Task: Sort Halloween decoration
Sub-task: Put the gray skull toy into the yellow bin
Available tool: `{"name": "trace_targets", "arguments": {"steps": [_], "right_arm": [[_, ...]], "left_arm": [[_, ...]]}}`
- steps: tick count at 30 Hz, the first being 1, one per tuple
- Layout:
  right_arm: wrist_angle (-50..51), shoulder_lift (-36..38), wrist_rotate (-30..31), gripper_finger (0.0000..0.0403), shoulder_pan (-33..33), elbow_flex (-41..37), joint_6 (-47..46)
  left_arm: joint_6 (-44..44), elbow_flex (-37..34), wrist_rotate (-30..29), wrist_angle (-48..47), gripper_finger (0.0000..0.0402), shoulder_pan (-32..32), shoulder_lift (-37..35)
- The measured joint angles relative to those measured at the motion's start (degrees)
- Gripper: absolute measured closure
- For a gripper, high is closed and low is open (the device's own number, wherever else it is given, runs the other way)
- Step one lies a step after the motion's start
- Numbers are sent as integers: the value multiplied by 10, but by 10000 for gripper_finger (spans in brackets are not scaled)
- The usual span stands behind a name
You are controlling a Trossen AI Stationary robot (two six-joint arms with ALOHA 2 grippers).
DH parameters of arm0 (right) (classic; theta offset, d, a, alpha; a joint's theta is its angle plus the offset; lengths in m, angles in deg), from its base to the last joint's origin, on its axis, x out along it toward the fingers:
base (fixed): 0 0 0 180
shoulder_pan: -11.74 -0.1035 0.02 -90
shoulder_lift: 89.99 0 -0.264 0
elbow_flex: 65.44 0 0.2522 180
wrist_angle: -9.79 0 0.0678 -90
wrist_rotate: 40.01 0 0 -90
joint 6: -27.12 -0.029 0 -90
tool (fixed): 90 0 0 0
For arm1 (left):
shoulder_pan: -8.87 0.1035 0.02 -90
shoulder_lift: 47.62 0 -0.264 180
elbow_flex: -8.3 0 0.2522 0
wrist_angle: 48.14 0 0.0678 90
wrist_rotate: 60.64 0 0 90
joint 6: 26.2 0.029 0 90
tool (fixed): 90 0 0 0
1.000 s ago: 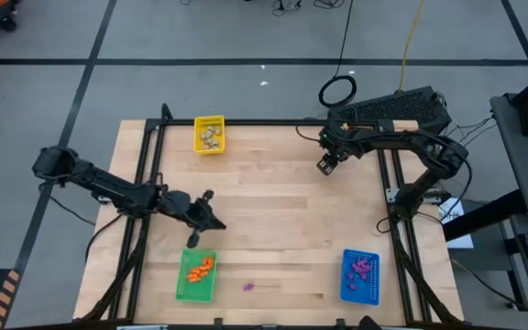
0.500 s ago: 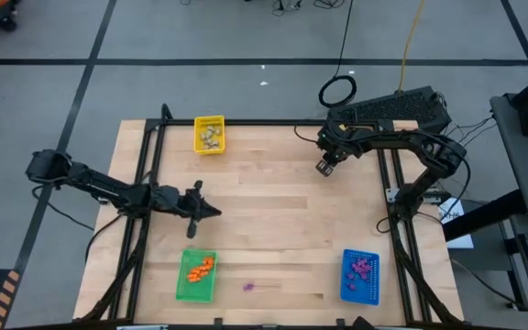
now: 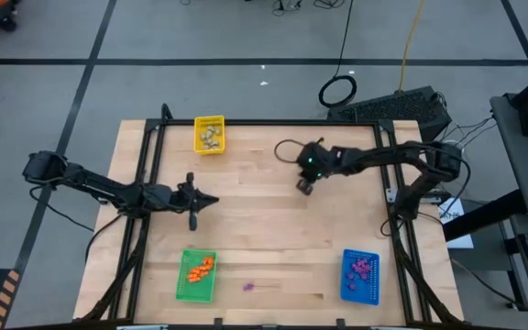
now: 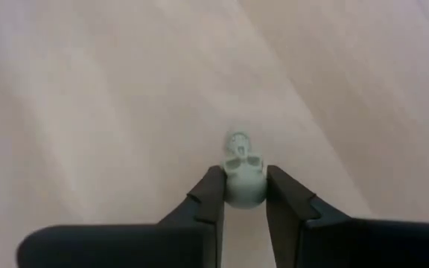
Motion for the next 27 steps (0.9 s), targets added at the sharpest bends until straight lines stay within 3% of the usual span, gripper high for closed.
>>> {"name": "trace_targets", "arguments": {"steps": [5,10,27], "right_arm": [[-84,-3,22,359,-70,38,-45],[-87,-56,67,359,-100,154,-37],[160,-449,65,359,-45,802,-31]], "left_arm": [[17,0,-4,0,393,0,-21],[18,0,-5,-17,393,0,-39],[12,-1,-4,-62,393,-5,-49]]}}
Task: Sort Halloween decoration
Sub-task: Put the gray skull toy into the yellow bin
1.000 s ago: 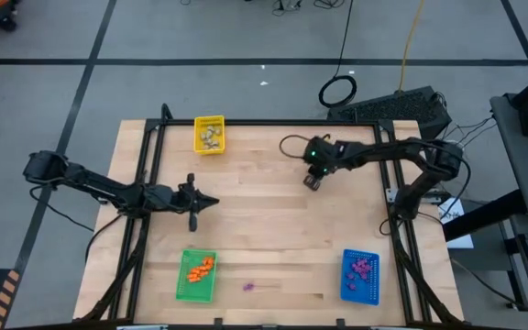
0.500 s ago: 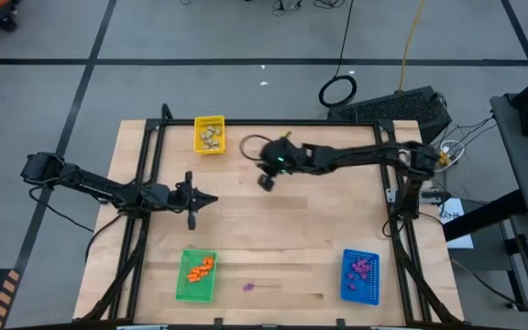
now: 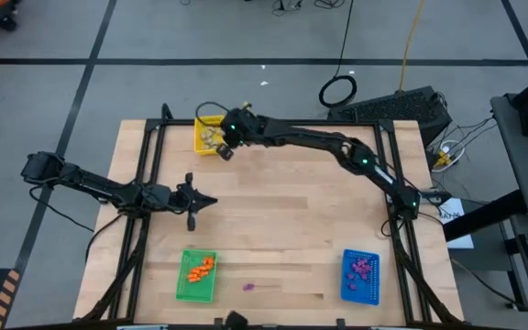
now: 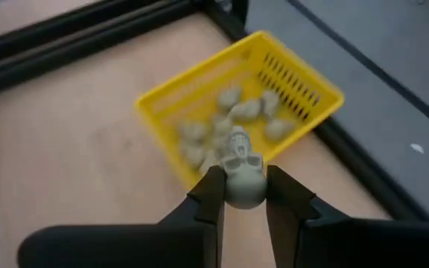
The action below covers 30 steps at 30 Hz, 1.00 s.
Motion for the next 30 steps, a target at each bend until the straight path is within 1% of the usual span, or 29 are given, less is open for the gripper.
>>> {"name": "trace_targets", "arguments": {"steps": [3,4,5,8,15,22,26,30], "right_arm": [[8,-49,-17,360,12,69,-9],[-5,-60,-24,360,14,76,-13],[-29,-61,-37,360,17,67,-17],[-55,-75,-61,360,27,60,-39],[-78,-98,-60,360,35,59,-46],[-87,-98,-61,360,33,59,-55],[-92,-102,-86,360,33,59,-69],[-89,-109,-89,360,33,59,-74]], "left_arm": [[0,0,12,5,393,0,0],[0,0,14,8,393,0,0],[0,0,15,9,393,0,0],[0,0,15,9,393,0,0],[1,0,15,10,393,0,0],[1,0,16,8,393,0,0],[1,0,16,8,393,0,0],[1,-1,16,9,393,0,0]]}}
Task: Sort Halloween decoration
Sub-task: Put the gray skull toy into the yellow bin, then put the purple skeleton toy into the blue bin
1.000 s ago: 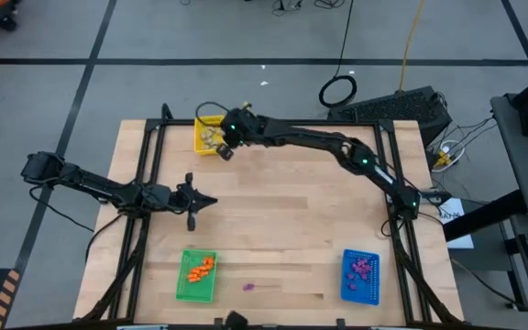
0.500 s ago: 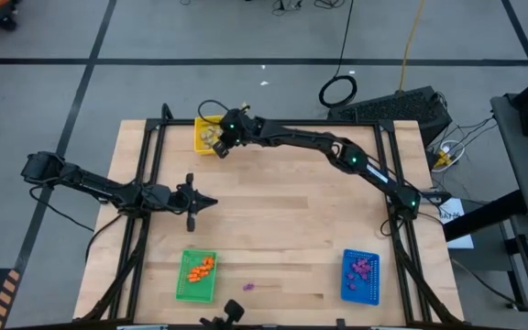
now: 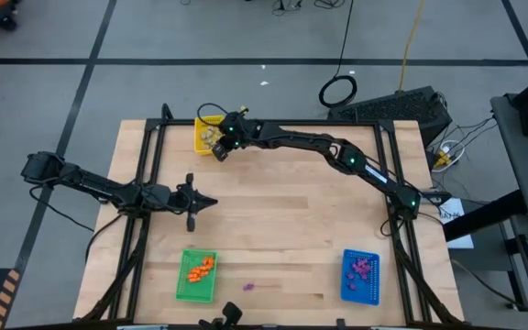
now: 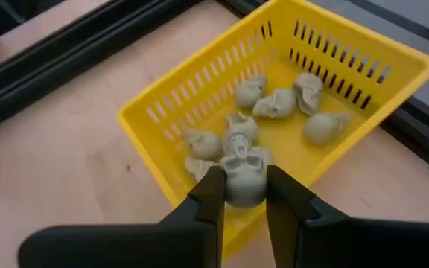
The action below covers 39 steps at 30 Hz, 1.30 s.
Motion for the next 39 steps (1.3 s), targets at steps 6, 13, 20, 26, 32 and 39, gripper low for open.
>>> {"name": "trace_targets", "arguments": {"steps": [6,13,20,26,32,39], "right_arm": [[-3,-4,0,360,-1,0,-7],[4,-7,0,355,-1,0,-11],[25,-8,1,351,-3,0,-15],[19,-8,1,325,-6,0,-14],[13,-8,2,264,-7,0,-13],[13,-3,3,238,-7,0,16]], "left_arm": [[0,0,0,0,393,0,0],[0,0,0,-1,393,0,0],[0,0,0,-3,393,0,0],[-1,0,0,-3,393,0,0],[-2,0,0,-3,393,0,0],[-2,0,0,-3,393,0,0]]}}
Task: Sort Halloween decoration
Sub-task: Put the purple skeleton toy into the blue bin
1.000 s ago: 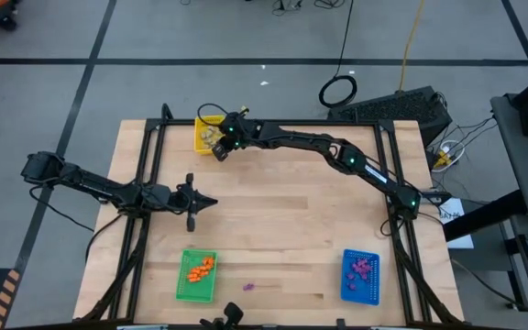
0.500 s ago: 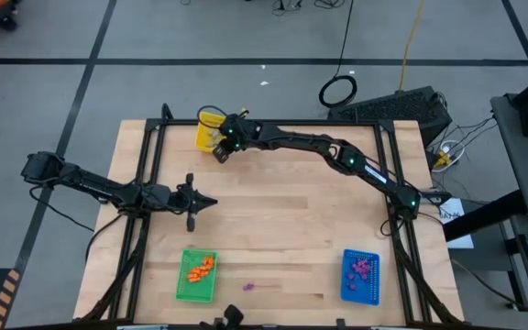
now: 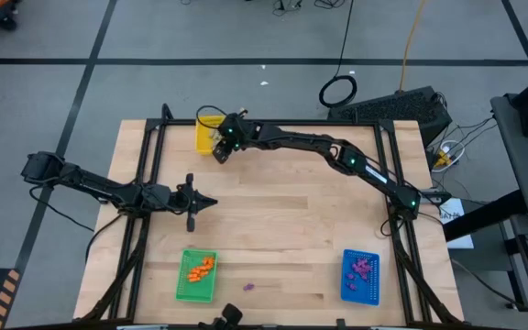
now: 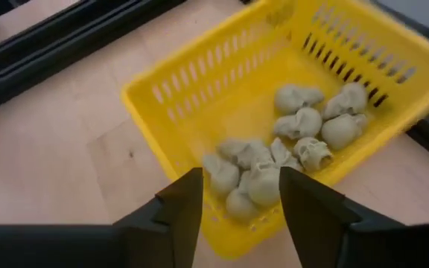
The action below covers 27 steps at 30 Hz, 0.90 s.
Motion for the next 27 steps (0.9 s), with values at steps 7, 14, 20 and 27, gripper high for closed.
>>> {"name": "trace_targets", "arguments": {"steps": [7,14,20,27], "right_arm": [[17,43,16,279,-4,0,51],[58,71,31,392,-33,-3,148],[-102,72,40,402,-66,-124,147],[-337,114,76,403,-108,-323,106]], "left_arm": [[0,0,3,0,393,0,0],[0,0,12,-2,393,0,0],[1,0,12,-2,393,0,0],[1,0,12,-5,393,0,0]]}}
